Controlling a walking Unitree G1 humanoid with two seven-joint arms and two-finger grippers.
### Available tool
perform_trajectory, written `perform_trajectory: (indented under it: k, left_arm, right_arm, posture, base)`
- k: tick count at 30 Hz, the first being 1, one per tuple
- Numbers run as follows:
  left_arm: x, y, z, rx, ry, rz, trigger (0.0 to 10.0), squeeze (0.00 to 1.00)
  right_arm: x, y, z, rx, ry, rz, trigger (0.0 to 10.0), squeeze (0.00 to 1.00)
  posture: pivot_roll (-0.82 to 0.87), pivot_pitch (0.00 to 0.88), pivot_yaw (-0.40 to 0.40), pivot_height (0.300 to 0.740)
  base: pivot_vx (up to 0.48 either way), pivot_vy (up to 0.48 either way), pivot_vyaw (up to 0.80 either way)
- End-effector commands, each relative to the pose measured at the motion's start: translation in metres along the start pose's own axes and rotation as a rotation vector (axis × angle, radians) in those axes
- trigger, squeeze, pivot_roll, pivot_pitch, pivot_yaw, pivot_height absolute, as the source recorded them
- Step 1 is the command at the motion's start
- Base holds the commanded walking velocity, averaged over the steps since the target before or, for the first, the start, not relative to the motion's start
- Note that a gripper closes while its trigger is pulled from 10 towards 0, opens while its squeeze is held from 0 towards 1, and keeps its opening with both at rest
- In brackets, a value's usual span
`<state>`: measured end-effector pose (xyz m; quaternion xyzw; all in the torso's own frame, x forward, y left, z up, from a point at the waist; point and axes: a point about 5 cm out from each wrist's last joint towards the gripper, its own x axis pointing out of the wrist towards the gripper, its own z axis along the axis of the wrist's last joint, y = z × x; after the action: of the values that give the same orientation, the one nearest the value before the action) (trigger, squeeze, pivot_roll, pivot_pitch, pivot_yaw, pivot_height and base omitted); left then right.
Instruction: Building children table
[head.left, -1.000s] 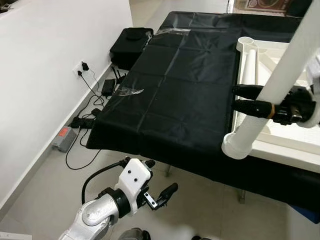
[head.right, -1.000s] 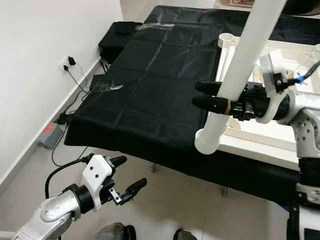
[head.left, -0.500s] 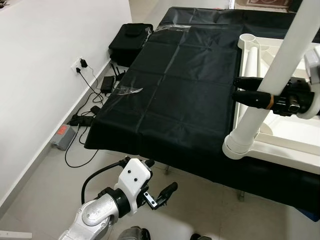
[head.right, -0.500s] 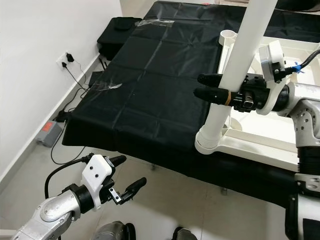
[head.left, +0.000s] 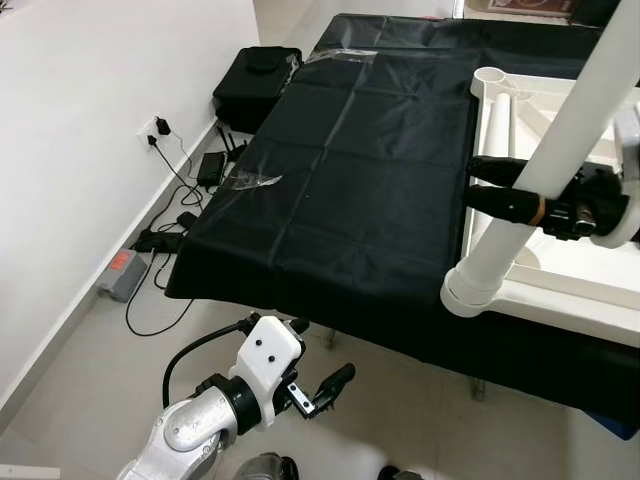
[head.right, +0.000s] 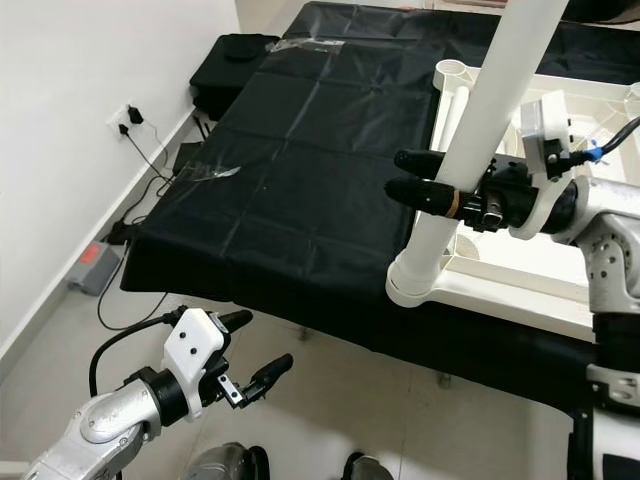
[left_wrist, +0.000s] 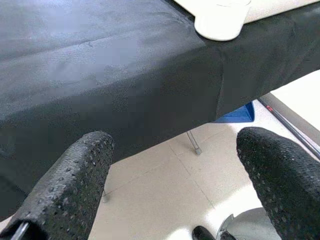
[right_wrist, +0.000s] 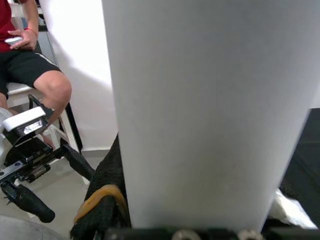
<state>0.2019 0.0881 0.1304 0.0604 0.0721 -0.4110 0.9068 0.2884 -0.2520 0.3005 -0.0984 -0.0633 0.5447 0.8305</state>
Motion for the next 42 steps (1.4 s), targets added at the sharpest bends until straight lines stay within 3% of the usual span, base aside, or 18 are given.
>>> perform_trajectory:
  k: [1, 15, 19, 27, 42]
  left_arm:
    - [-0.002, 0.000, -0.004, 0.001, 0.022, -0.001, 10.0, 0.00]
    - [0.001, 0.000, -0.003, 0.003, 0.016, 0.002, 10.0, 0.00]
    - [0.003, 0.001, -0.002, 0.002, 0.006, 0.010, 10.0, 0.00]
    - [0.005, 0.002, -0.002, 0.010, -0.001, 0.012, 10.0, 0.00]
    - [0.007, 0.021, 0.002, 0.048, -0.017, 0.065, 10.0, 0.00]
  right_arm:
    - [0.013, 0.006, -0.022, 0.065, 0.048, -0.001, 0.0, 0.00]
    - [0.025, 0.011, -0.031, 0.081, 0.067, -0.009, 0.0, 0.00]
    - [0.040, 0.013, -0.040, 0.096, 0.111, -0.040, 0.0, 0.00]
    - [0.053, 0.012, -0.047, 0.109, 0.126, -0.093, 0.0, 0.00]
    - [0.050, 0.010, -0.060, 0.146, 0.155, -0.259, 0.0, 0.00]
  posture:
    - [0.20, 0.230, 0.058, 0.740]
    - [0.19, 0.225, 0.046, 0.740]
    - [0.18, 0.220, 0.043, 0.740]
    - [0.17, 0.205, 0.033, 0.740]
    - [0.16, 0.196, 0.034, 0.740]
  base:
    - [0.000, 0.000, 0.00]
    - [0.000, 0.000, 0.00]
    - [0.000, 0.000, 0.00]
    - [0.000, 0.000, 0.00]
    - [0.000, 0.000, 0.00]
